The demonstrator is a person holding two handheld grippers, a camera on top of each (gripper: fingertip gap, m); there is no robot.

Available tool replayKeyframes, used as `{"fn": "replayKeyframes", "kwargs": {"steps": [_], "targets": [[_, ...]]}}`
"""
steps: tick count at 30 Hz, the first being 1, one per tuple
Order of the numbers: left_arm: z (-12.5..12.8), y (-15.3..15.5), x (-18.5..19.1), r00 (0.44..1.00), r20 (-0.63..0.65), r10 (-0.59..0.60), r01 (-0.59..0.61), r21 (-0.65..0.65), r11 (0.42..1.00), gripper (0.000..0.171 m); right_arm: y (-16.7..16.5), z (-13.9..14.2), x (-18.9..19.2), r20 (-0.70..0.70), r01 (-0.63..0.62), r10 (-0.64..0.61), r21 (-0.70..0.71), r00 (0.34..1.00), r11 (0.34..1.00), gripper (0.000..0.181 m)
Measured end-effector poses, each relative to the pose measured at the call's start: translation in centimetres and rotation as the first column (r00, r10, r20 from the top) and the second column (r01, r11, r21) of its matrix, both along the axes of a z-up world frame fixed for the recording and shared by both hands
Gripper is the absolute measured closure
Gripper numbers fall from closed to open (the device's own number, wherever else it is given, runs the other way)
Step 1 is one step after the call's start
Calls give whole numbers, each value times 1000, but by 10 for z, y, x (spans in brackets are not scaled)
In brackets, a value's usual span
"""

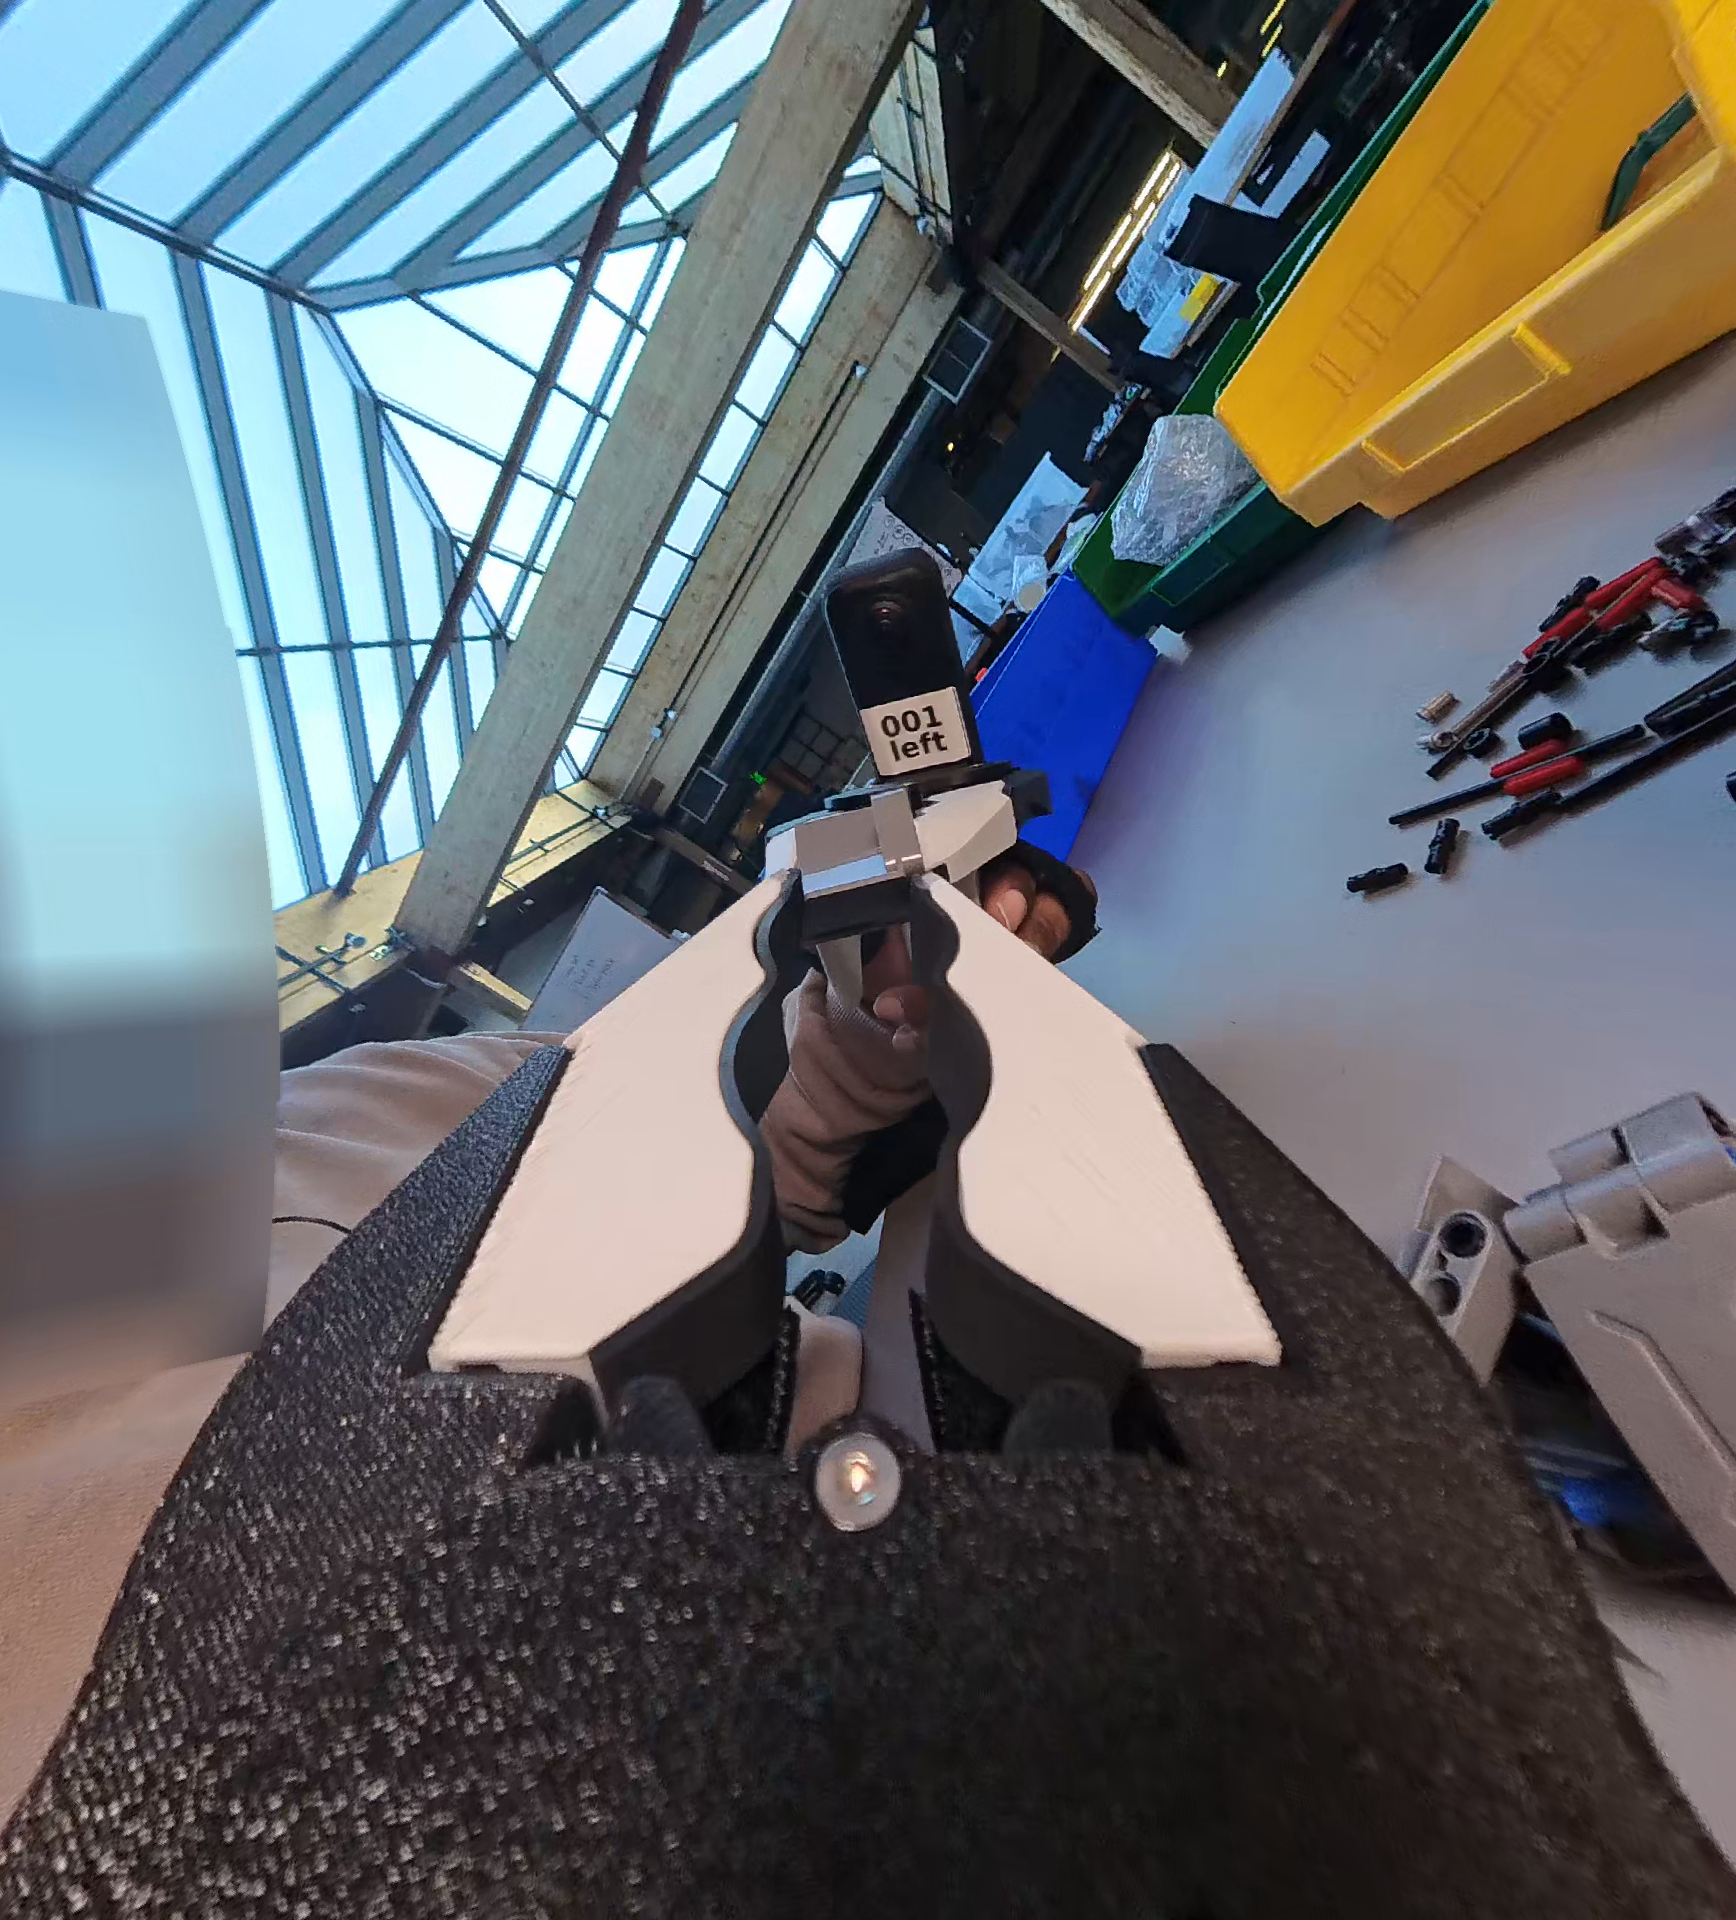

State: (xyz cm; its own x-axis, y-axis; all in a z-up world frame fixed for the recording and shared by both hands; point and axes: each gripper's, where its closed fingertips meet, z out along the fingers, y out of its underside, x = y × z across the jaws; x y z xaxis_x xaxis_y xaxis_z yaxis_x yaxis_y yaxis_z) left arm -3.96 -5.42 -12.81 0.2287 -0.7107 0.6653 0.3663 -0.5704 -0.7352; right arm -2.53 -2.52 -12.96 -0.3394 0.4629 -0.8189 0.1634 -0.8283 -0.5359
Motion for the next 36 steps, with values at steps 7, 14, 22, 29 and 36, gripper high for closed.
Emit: {"fn": "replayKeyframes", "kwargs": {"steps": [7, 14, 22, 29, 36], "targets": [[-3, 6, -6, 999, 13, 35, -34, -43, 998, 141, -5, -9, -5, 16, 108, -136, 523, 991, 845, 161], [-18, 7, -7, 979, -187, 83, -75, 50, 996, 170, -19, -6, -4, -168, 204, -228, 968, 959, 145, 160], [34, 9, -57, 525, -466, 712, -169, 763, 624, 171, -18, -5, 0, -160, 189, -235, 977, 959, 103, 142], [70, -39, -200, -173, -510, 843, -244, 851, 464, 171, -15, -22, 5, -7, 55, -231, 977, 973, 204, 135], [-15, -180, -364, -282, -851, 444, -846, 439, 302, 171, -37, -79, 12, 328, -287, -150, 927, 933, 242, 133]]}}
